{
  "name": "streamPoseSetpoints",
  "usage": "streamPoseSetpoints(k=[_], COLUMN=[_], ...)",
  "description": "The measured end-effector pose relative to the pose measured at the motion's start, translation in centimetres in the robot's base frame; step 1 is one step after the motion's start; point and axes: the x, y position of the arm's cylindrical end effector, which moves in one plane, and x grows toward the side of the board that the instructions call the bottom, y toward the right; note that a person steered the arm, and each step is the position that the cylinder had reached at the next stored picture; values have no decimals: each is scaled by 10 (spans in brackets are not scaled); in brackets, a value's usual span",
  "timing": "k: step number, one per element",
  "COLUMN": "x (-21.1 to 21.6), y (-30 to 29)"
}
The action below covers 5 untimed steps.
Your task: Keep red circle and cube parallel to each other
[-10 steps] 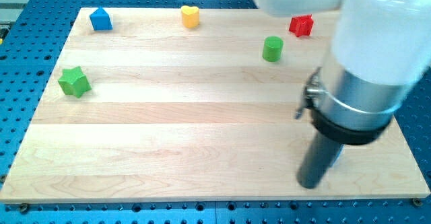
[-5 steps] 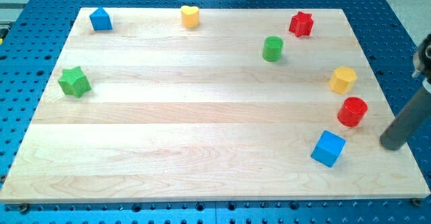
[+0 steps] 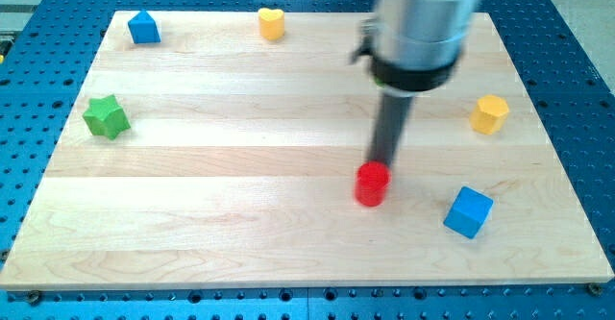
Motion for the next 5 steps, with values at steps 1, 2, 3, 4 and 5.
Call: streamPoseSetpoints(k=[1, 2, 3, 4, 5], x=[-24, -23, -1, 13, 15], y=[21, 30, -4, -48, -56])
